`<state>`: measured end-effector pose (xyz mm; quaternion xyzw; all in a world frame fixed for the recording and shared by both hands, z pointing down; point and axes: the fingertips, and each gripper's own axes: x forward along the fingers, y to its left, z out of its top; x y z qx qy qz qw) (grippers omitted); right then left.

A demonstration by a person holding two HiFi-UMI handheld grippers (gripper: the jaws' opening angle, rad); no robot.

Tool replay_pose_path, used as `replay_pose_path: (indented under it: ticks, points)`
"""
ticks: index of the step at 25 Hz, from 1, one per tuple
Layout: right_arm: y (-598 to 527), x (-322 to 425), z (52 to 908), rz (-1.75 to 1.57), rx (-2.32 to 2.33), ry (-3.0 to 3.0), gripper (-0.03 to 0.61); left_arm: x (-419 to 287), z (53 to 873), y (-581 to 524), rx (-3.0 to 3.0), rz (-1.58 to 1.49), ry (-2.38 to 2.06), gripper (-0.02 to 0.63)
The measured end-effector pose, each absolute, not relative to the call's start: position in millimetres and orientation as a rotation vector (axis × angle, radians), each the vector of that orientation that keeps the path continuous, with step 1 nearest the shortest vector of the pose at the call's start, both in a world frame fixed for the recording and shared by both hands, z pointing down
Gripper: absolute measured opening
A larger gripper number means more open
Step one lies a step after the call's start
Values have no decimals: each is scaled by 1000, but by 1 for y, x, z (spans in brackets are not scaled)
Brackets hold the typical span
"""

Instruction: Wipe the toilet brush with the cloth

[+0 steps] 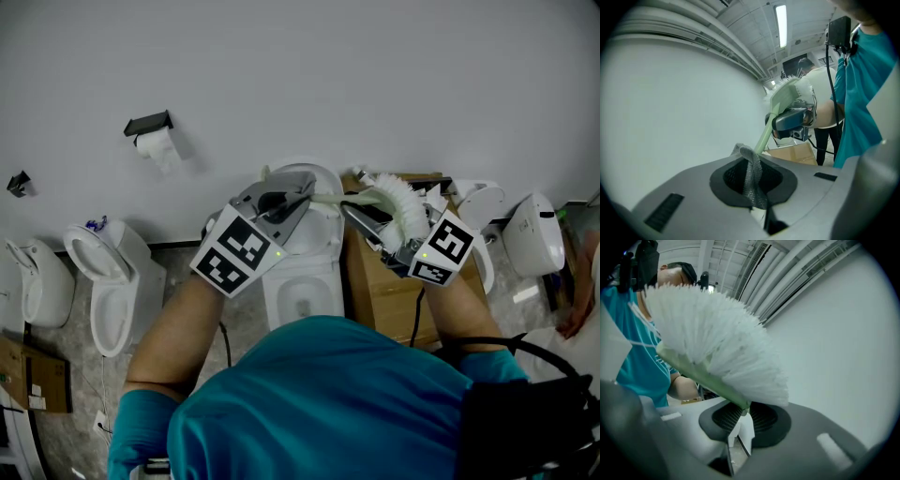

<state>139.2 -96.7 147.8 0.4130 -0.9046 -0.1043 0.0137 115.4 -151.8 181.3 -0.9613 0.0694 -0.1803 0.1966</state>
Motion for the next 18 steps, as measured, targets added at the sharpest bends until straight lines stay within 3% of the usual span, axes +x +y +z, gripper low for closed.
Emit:
replay_pose_path:
  ticks: [18]
  points:
    - [-79,146,129,-340,1234,-2966,52,96,193,-183,-2719,-532,314,21]
